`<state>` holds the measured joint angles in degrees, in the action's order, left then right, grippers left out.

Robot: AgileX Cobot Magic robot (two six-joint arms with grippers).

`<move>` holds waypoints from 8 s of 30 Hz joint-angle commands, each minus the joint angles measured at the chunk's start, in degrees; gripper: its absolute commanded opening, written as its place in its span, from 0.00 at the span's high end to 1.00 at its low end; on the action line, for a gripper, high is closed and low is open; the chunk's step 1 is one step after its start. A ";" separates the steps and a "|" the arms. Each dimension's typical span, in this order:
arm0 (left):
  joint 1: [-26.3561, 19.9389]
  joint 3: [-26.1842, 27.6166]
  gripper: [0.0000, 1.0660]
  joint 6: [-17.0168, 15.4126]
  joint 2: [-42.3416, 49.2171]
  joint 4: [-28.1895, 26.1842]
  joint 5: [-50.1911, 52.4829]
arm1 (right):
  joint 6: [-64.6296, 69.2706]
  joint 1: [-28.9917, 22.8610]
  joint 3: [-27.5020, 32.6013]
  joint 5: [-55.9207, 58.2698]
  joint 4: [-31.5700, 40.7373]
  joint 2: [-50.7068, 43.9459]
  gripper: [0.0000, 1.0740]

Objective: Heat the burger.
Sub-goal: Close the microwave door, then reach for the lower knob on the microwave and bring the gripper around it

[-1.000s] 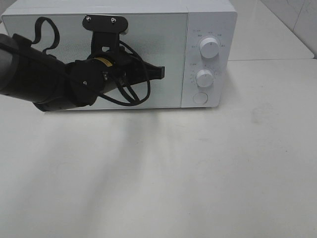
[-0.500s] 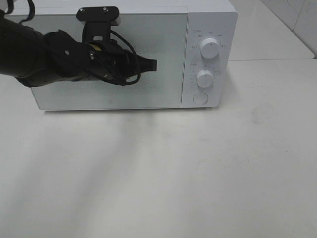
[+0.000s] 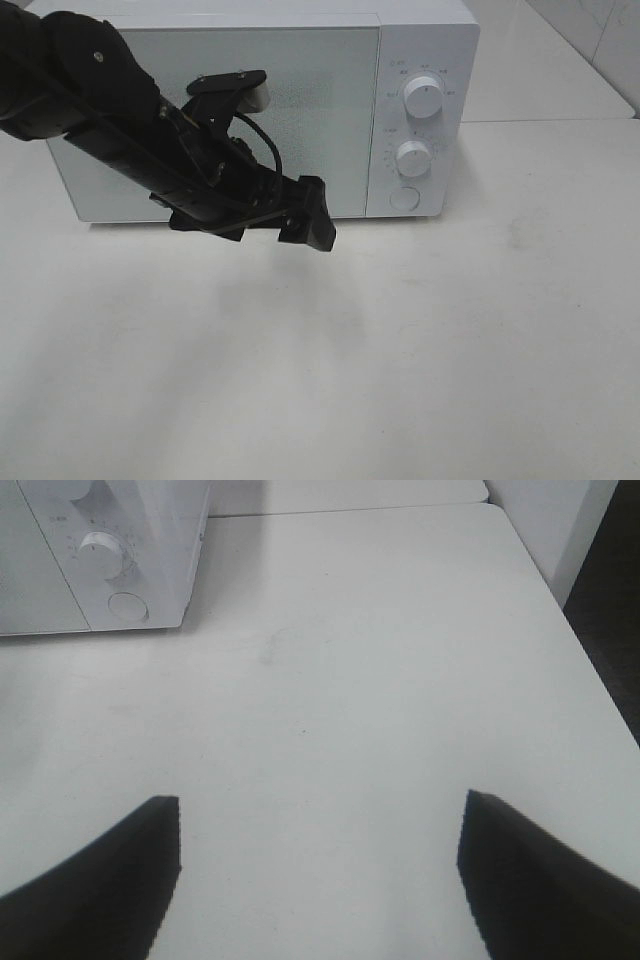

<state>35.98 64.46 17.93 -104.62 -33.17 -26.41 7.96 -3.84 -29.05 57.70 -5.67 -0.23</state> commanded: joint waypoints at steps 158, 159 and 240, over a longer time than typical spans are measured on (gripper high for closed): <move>-40.62 -34.72 0.06 -13.06 106.28 27.10 -35.12 | 0.17 0.29 -2.12 -35.87 1.89 27.04 0.30; -40.62 -34.72 0.06 -13.06 106.28 27.10 -35.12 | 0.17 0.29 -2.12 -35.87 1.89 27.04 0.30; -40.62 -34.72 0.06 -13.06 106.28 27.04 -35.12 | -26.01 -38.39 -2.41 -137.97 48.64 106.34 0.30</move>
<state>-4.64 29.85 5.10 0.23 -6.02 -62.45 -17.76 -42.00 -29.22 -69.27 42.97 104.68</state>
